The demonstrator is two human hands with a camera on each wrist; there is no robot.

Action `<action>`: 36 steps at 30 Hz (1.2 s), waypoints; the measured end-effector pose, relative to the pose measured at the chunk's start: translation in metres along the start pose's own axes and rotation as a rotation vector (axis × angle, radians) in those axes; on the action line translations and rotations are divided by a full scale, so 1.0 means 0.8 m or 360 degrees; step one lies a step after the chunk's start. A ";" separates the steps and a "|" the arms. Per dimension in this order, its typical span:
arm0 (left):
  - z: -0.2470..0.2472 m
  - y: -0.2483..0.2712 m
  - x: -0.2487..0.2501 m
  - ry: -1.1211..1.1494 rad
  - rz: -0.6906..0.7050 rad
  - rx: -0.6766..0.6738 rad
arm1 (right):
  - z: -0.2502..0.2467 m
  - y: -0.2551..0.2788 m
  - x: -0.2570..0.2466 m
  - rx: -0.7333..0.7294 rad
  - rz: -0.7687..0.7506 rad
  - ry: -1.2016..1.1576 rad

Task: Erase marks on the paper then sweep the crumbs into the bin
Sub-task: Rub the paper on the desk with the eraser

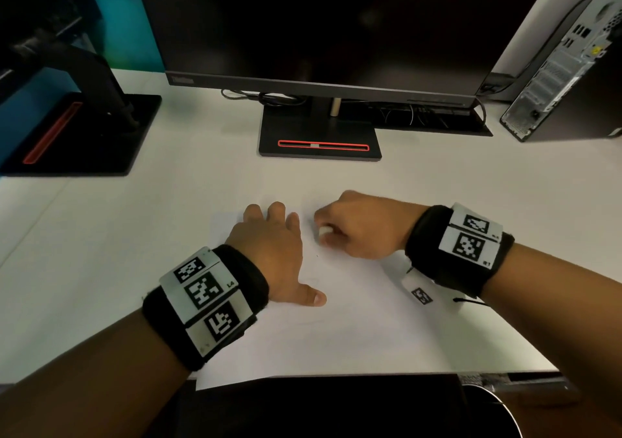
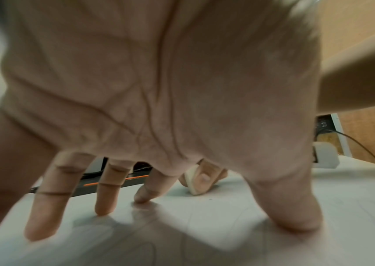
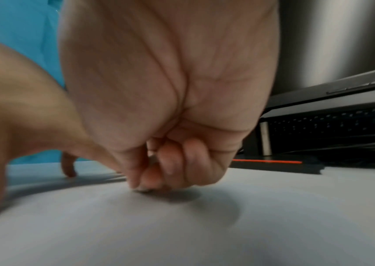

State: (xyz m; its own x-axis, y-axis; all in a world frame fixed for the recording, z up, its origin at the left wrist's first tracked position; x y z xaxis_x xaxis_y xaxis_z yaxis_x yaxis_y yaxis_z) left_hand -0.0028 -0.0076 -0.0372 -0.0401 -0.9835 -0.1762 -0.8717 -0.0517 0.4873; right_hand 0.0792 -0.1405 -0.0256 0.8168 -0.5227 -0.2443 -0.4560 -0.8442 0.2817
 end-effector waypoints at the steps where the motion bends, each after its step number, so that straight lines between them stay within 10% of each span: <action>1: 0.001 0.000 0.000 0.0003 0.0007 0.0004 | 0.005 0.004 -0.006 -0.0042 -0.0057 -0.0042; 36: 0.009 0.017 -0.009 -0.0029 0.0187 -0.0064 | 0.008 0.020 0.007 0.0064 0.0025 -0.0010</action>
State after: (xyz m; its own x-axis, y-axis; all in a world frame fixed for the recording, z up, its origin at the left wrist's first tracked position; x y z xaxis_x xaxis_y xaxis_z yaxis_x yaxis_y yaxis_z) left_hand -0.0180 0.0004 -0.0352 -0.1499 -0.9799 -0.1313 -0.8403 0.0564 0.5391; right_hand 0.0739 -0.1578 -0.0285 0.8071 -0.5367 -0.2460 -0.4829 -0.8398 0.2479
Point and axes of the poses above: each hand's wrist, its own y-axis away from the middle knuckle, its own z-axis out of the palm, x = y × z, the point moved 2 cm from there along -y, towards the middle knuckle, and after that the axes turned 1 degree about x, right-handed, at the moved point
